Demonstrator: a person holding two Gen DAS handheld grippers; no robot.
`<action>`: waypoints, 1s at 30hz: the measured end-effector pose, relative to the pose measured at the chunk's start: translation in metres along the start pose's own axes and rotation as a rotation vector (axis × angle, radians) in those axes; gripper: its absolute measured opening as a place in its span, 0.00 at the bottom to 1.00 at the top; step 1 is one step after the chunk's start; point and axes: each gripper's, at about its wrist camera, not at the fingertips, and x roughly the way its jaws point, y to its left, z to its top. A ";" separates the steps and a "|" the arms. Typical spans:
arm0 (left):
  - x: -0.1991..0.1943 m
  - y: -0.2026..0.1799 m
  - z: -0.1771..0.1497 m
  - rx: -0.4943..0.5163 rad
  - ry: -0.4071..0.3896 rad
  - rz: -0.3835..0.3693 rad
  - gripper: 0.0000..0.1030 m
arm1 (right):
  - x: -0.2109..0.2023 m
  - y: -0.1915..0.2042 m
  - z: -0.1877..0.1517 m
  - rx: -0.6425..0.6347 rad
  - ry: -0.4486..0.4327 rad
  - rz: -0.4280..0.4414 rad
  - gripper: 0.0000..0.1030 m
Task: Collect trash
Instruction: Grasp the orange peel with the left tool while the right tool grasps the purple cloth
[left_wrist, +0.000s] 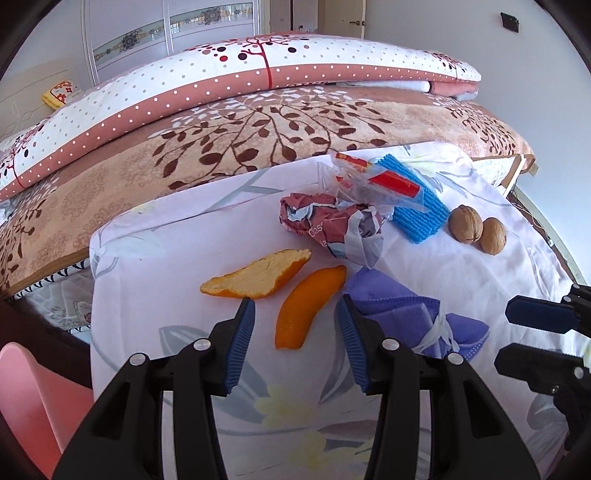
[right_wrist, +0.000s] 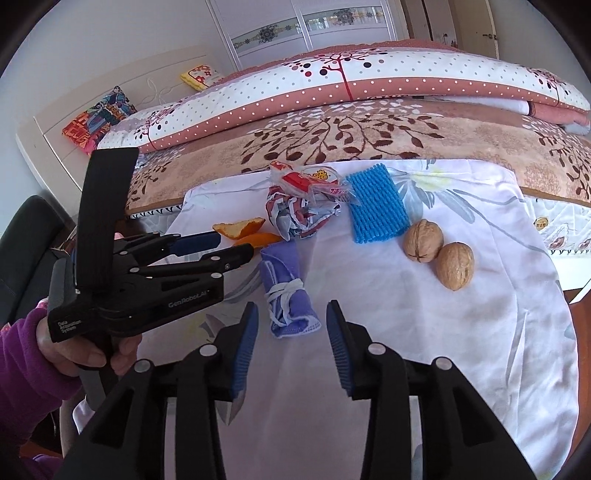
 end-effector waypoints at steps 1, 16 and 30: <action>0.002 -0.001 0.000 -0.001 0.005 -0.005 0.37 | 0.001 0.000 0.000 -0.003 0.001 0.000 0.40; -0.037 0.006 -0.030 -0.123 -0.028 -0.038 0.14 | 0.047 0.003 0.012 -0.030 0.077 -0.036 0.46; -0.078 0.012 -0.068 -0.209 -0.035 -0.019 0.14 | 0.025 0.027 -0.009 0.010 0.081 -0.014 0.20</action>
